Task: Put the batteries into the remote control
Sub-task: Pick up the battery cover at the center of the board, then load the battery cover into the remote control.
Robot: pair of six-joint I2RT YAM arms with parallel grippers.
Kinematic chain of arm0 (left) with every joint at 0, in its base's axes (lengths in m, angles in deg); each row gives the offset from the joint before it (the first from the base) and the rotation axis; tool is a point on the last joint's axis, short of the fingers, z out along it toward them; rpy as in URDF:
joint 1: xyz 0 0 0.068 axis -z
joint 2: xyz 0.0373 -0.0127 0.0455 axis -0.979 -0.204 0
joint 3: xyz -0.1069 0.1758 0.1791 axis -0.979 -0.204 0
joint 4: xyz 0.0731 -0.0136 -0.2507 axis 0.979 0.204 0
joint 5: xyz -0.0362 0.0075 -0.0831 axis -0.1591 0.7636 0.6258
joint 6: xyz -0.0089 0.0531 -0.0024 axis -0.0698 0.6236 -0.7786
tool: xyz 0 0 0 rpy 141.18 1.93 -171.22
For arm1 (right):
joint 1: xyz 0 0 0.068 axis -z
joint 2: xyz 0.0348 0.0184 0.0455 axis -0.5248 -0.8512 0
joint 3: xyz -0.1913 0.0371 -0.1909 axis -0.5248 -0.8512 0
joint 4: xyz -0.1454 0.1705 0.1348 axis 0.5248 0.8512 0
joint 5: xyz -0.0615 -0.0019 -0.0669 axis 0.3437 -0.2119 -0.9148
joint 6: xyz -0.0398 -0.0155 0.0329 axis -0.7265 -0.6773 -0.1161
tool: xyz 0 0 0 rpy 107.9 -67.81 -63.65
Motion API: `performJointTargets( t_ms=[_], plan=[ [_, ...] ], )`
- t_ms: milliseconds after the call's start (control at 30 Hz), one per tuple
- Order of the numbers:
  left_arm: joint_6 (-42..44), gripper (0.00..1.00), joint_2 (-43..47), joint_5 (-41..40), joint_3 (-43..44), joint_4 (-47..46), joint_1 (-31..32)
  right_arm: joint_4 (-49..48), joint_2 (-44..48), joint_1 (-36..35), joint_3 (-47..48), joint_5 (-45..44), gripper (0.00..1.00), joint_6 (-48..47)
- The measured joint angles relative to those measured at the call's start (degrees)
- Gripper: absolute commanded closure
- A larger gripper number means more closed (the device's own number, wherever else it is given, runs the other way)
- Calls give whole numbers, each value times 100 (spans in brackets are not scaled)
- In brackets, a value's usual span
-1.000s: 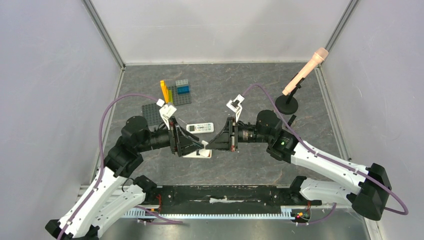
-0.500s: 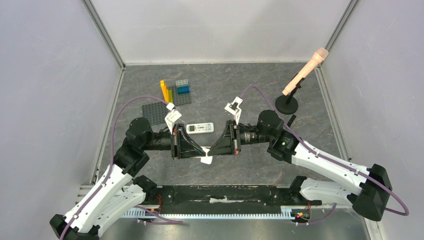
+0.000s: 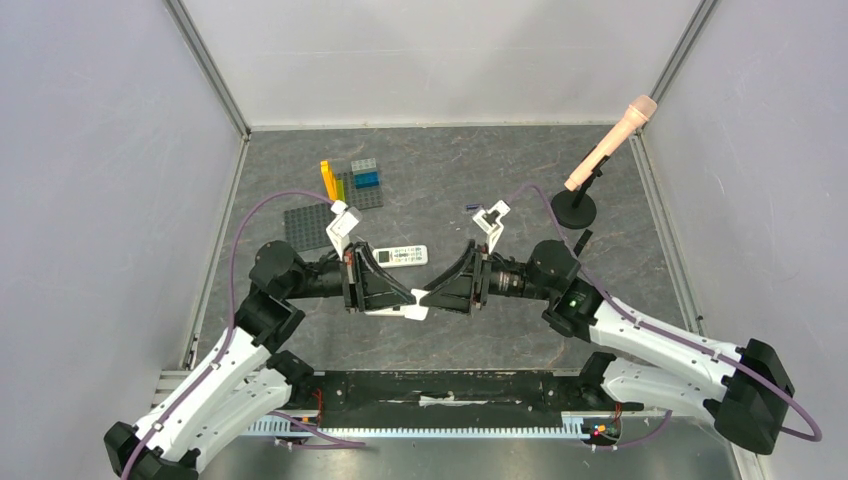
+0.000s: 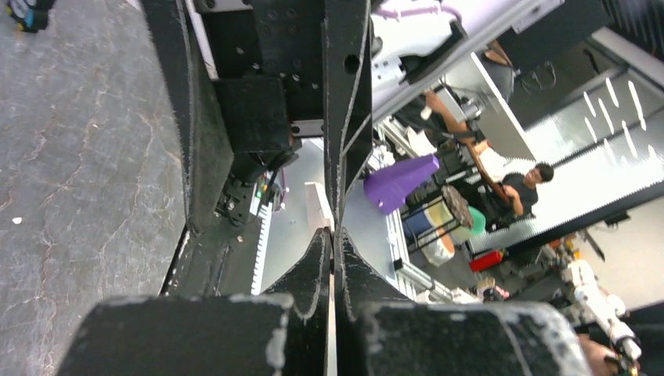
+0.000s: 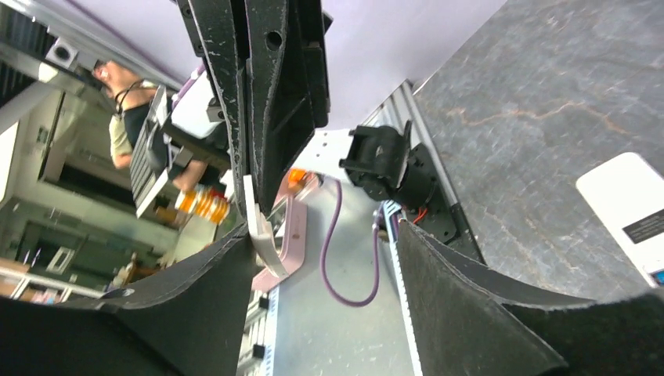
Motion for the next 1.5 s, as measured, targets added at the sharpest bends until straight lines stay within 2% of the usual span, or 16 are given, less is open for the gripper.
performJointTargets(
  t_ms=[133, 267, 400, 600, 700, 800, 833, 900, 933, 967, 1033, 1267, 1367, 1500],
  plan=[
    [-153, 98, -31, -356, 0, 2, 0, -538, 251, -2, -466, -529, 39, 184],
    [-192, 98, 31, -658, 0, 50, 0, -1091, 280, -7, -726, -758, 36, 431],
    [-203, 98, 79, -914, 2, 52, 0, -1574, 229, -76, -804, -861, 39, 581],
    [-234, 98, 76, -1084, 2, 72, 0, -2155, 87, -116, -846, -907, 57, 739],
    [-236, 98, 66, -1143, 2, 76, 0, -2310, -55, -129, -846, -901, 70, 813],
    [-238, 98, 35, -1213, 2, 96, 0, -2347, -125, -142, -855, -901, 87, 898],
    [-238, 92, 24, -1217, 2, 107, 0, -2352, -133, -142, -855, -903, 92, 909],
    [-236, 64, 13, -1237, 2, 160, 0, -2350, -136, -142, -859, -907, 98, 944],
    [-223, 53, 13, -1276, 2, 216, 0, -2350, -136, -142, -861, -922, 100, 935],
    [-197, 43, 13, -1331, 2, 323, 0, -2343, -136, -142, -866, -949, 100, 955],
    [-4, 32, 15, -1510, 48, 745, 2, -2253, -136, -142, -868, -1010, 100, 942],
    [809, 29, -140, -3600, 396, 3436, -4, -1274, -380, -142, -1130, -1530, 100, 710],
    [868, 29, -466, -4312, 273, 4059, -55, -966, -896, -144, -1261, -1759, 100, 660],
    [850, 29, -909, -4948, -201, 4406, -142, -944, -1731, -170, -1316, -1930, 100, 739]
  ],
)
